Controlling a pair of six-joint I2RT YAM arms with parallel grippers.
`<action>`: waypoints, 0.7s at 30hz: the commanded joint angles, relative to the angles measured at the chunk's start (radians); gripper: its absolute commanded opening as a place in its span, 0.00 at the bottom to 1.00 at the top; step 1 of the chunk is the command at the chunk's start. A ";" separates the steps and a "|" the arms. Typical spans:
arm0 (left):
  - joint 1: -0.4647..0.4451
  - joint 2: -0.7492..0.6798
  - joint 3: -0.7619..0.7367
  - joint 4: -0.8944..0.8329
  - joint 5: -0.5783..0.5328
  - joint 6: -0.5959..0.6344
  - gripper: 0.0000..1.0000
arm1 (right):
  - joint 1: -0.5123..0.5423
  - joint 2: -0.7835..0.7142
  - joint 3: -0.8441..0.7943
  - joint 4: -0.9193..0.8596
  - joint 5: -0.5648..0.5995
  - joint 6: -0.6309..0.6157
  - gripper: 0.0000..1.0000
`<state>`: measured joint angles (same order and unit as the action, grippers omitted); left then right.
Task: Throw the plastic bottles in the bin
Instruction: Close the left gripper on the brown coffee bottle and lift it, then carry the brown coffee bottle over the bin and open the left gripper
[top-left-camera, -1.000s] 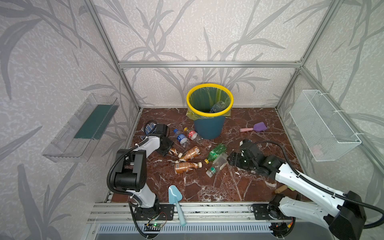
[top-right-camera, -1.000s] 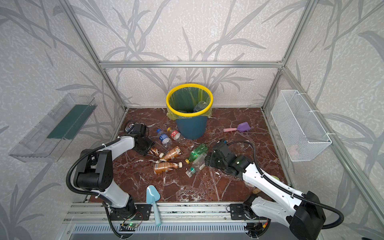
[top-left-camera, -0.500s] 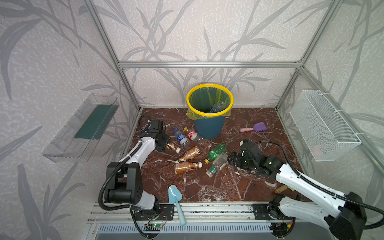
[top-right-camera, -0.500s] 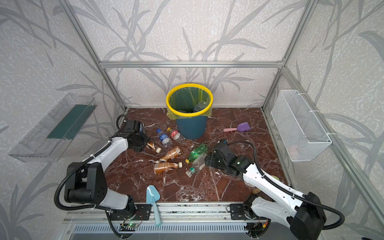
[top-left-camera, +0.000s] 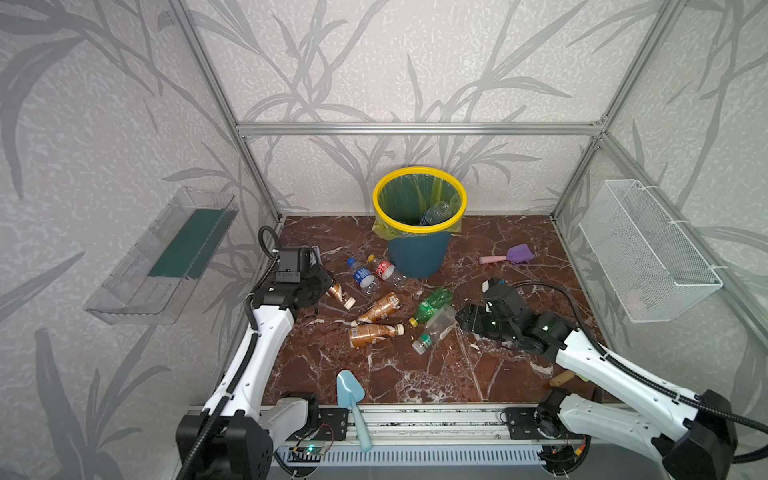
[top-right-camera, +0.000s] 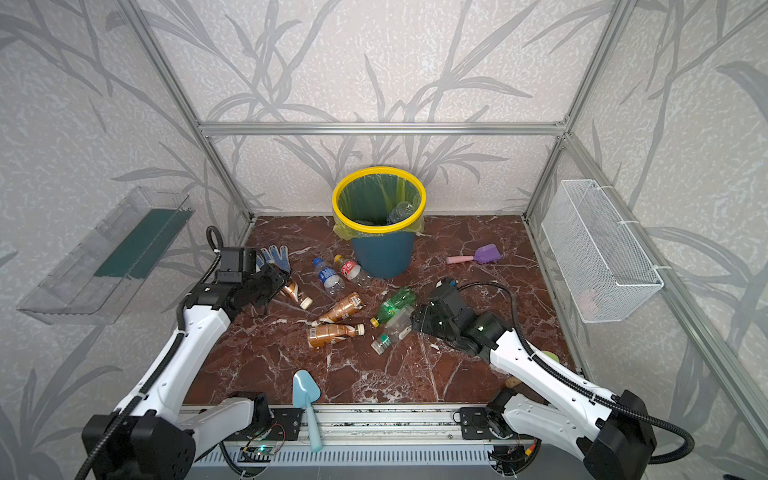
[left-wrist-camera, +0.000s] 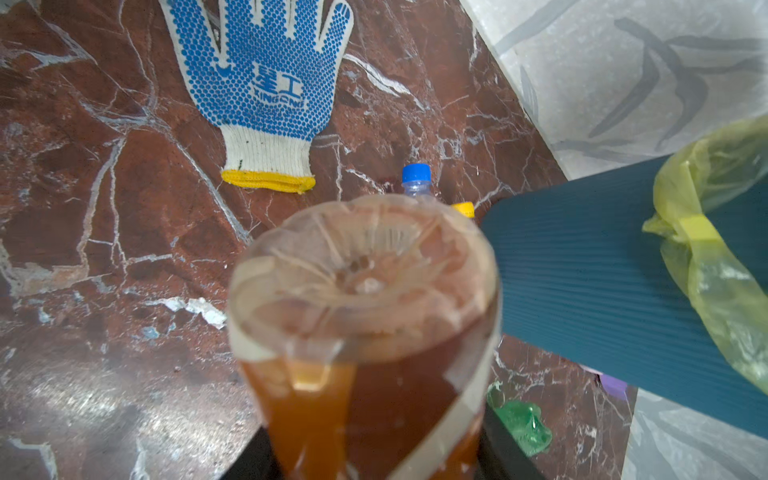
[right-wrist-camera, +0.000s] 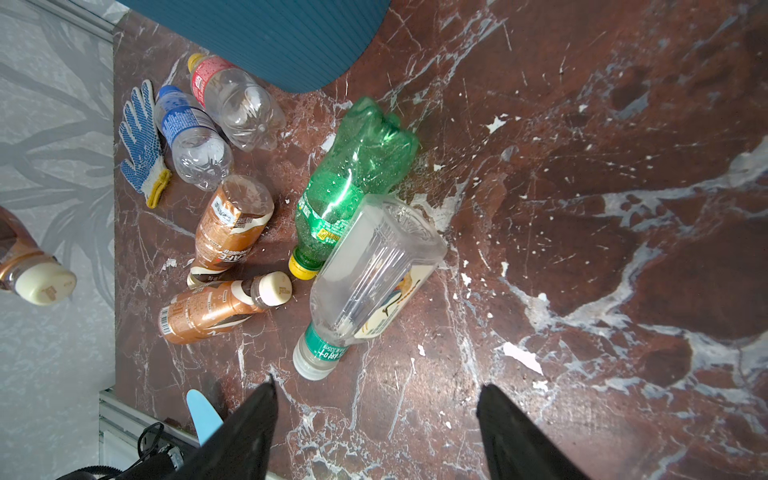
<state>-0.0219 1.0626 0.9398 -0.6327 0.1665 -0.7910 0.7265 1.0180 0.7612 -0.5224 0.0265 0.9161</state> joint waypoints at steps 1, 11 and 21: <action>0.004 -0.093 -0.071 -0.057 0.085 0.083 0.50 | -0.003 -0.026 -0.019 -0.036 0.021 -0.004 0.77; -0.039 -0.245 -0.081 -0.001 0.177 0.082 0.48 | -0.012 -0.048 -0.025 -0.058 0.024 -0.008 0.77; -0.259 0.371 0.979 0.128 0.066 0.116 0.65 | -0.027 -0.098 -0.016 -0.115 0.044 -0.016 0.77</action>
<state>-0.2523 1.2850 1.6444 -0.5873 0.2790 -0.6987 0.7048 0.9474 0.7429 -0.5892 0.0452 0.9112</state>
